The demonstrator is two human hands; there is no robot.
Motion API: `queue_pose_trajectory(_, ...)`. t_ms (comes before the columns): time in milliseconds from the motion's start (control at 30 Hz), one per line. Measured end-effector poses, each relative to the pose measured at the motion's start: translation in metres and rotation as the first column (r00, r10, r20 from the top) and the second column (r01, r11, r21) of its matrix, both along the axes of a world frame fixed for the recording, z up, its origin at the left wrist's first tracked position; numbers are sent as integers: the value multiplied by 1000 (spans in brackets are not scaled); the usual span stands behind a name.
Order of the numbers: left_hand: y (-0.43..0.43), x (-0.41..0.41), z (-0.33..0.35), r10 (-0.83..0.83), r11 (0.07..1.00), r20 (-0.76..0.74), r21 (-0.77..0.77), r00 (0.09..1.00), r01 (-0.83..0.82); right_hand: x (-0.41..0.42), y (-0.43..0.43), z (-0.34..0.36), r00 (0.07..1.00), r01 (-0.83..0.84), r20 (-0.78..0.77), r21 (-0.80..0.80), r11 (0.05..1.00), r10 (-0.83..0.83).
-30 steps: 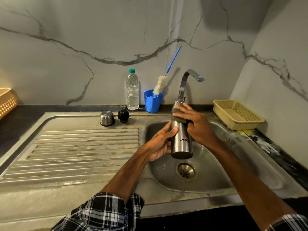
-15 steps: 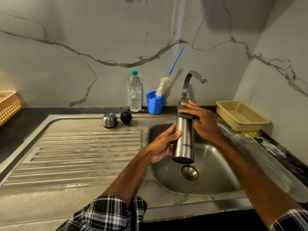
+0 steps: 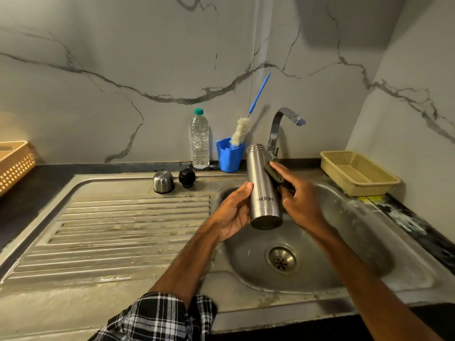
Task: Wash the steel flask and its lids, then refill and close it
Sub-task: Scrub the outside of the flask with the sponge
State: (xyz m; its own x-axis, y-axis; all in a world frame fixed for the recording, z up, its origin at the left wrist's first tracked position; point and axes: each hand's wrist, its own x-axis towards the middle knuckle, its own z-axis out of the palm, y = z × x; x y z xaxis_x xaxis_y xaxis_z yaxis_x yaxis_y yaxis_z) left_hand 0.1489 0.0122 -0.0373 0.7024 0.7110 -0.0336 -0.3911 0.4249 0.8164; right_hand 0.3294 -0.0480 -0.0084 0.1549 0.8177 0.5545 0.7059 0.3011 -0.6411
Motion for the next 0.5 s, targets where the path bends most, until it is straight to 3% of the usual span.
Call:
queue_pose_trajectory(100,-2,-2,2,-15,996,-5,-87,1000,15,-6,-2,-9,997,21,74,53,998,-25)
queue_pose_trajectory(267,-6,0,1,-44,998,-95,-43,995,40,-12,-6,-11,989,23,143,22,999,-26)
queue_pose_trajectory(400,-1,4,-6,12,999,-202,49,979,-2,-8,-8,-11,995,5,98,3,1000,-5)
queue_pose_trajectory(500,3,7,-9,56,998,-190,16,980,-54,-4,-12,-11,1000,12,7,18,1000,-13)
